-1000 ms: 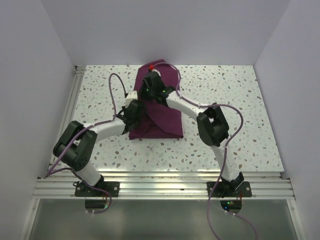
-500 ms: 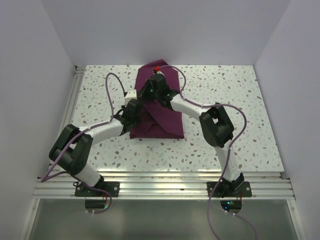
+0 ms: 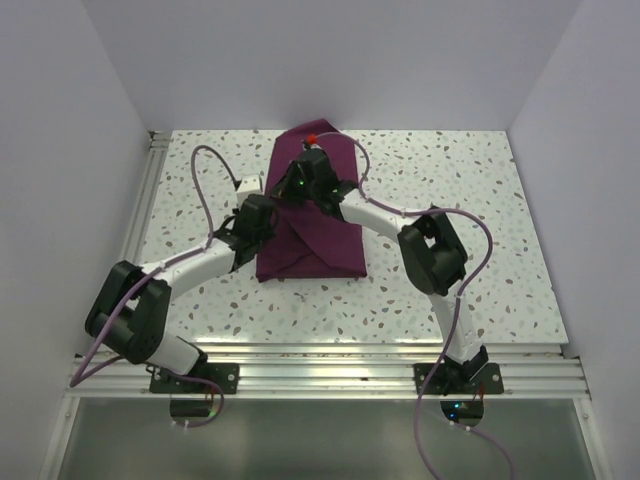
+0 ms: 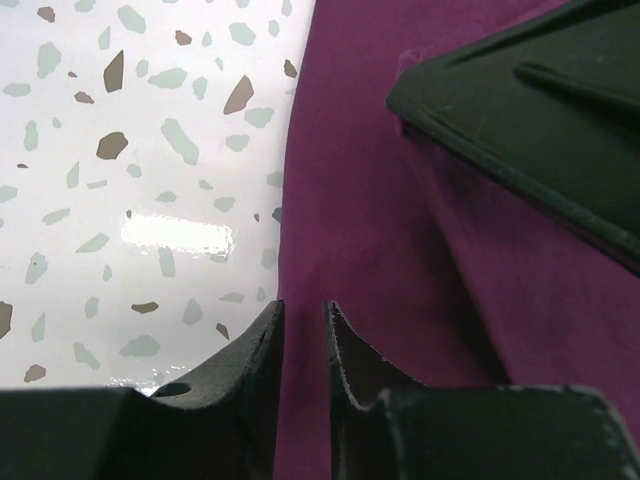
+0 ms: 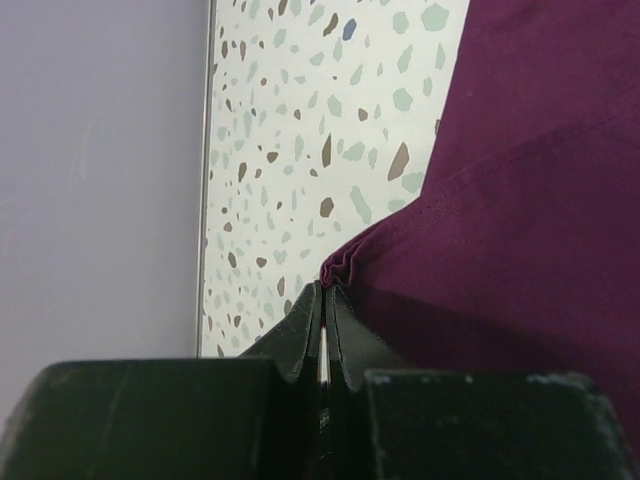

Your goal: Prepare the surgical pack

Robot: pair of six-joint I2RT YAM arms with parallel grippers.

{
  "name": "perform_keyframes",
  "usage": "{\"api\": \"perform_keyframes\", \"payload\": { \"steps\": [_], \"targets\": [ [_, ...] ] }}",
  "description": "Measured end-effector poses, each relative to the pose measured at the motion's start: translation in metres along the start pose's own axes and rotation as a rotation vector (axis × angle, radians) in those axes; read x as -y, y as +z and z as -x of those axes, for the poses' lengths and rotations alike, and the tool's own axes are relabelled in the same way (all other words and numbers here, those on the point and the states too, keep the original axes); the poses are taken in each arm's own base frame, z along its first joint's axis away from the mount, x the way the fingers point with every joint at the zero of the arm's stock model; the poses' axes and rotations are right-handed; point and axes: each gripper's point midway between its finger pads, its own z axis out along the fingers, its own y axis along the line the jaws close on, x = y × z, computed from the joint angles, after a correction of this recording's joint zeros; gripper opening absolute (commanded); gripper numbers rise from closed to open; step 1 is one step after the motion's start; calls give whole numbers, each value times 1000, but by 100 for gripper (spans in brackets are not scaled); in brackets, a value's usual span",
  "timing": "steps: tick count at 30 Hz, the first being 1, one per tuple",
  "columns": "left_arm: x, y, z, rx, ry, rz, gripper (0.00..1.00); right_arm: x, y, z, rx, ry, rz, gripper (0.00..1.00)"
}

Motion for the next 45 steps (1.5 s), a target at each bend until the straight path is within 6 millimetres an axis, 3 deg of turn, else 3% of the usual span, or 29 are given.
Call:
{"api": "perform_keyframes", "payload": {
  "steps": [5, 10, 14, 20, 24, 34, 38, 45],
  "targets": [
    [-5, -6, 7, 7, -49, -20, 24, -3, 0, -8, -18, -7, 3, 0],
    [-29, -6, 15, 5, -125, -4, 20, -6, -1, -21, -43, -19, -1, 0],
    [-47, -1, 4, -30, -147, 19, 17, -10, -2, -33, -69, -31, -7, 0],
    [-48, 7, -20, -104, -135, 12, 13, -15, 0, -44, -88, -41, -5, 0],
    [-50, 9, -29, -126, -129, 15, 13, -7, 8, -52, -102, -42, -19, 0],
    [-56, 3, -20, -80, -137, 37, 11, 22, 33, -84, -164, -42, -64, 1],
    [-59, 1, -16, -64, -141, 43, 11, 21, 36, -87, -174, -36, -54, 19],
    [-61, 1, -16, -62, -139, 53, 24, -3, 35, -77, -156, -61, -3, 54]
  ]
}}
